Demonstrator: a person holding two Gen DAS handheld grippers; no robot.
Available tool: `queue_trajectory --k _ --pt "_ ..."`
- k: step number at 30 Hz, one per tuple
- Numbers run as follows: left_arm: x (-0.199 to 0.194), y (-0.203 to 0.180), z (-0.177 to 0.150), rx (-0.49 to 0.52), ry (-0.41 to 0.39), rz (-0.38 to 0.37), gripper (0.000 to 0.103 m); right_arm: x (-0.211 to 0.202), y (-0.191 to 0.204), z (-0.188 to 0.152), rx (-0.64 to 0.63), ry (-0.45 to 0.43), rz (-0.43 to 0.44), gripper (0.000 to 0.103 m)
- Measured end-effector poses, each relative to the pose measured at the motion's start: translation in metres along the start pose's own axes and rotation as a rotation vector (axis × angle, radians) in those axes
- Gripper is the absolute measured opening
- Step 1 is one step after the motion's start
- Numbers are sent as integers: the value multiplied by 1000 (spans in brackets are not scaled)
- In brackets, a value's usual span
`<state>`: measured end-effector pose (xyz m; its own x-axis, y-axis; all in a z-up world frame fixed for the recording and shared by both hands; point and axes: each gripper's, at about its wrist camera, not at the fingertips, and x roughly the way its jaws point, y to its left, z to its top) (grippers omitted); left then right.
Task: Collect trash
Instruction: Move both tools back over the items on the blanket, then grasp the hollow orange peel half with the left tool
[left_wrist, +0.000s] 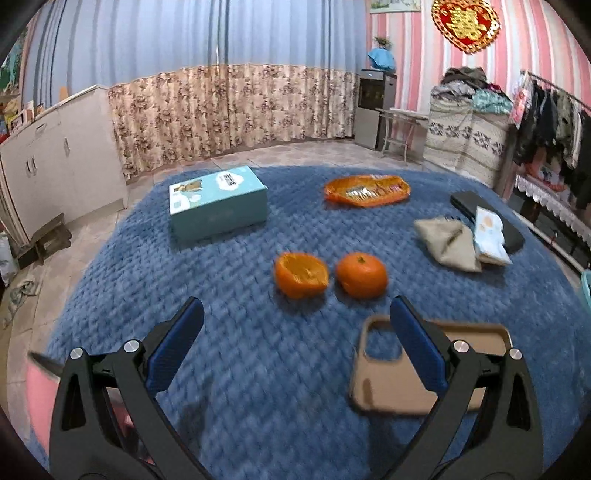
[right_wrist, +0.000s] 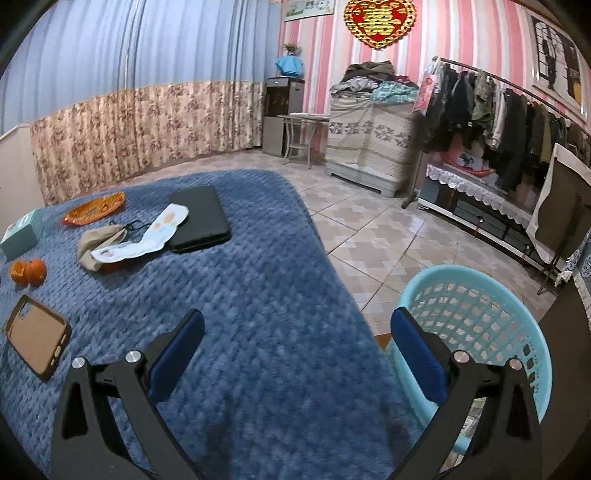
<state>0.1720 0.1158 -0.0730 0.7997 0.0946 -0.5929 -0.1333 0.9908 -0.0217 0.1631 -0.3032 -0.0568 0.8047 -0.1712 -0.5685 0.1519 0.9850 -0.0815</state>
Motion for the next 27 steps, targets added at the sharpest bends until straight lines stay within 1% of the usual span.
queue_trajectory --k 2,3,6,8,10,13,15,16,17,20,23,27 --pt "14 3 4 -9 28 10 97 1 7 -1 -22 6 3 99" --pt "24 4 5 -9 54 14 97 2 10 -2 -31 7 2 99" --pt "44 2 7 -5 124 -7 87 3 16 -3 -50 15 6 99" --pt "55 1 8 -2 159 -12 79 5 17 -3 -53 21 6 99" --pt "63 0 11 -4 170 -18 73 6 17 -3 -44 27 13 99" --pt "70 -1 14 -4 174 -40 71 11 18 -2 -27 40 34 99" --pt "74 0 14 -6 185 -63 58 14 21 0 -27 50 42 99" --pt "76 0 14 -8 191 -77 48 16 24 1 -33 54 46 99" --pt "78 0 13 -12 199 -84 42 17 26 1 -38 56 48 99" --pt "77 1 13 -24 191 -94 40 21 35 5 -55 60 63 99" --pt "74 0 13 -22 174 -81 39 27 45 10 -47 68 89 99" --pt "66 1 15 -23 139 -61 38 38 67 25 -20 79 153 99"
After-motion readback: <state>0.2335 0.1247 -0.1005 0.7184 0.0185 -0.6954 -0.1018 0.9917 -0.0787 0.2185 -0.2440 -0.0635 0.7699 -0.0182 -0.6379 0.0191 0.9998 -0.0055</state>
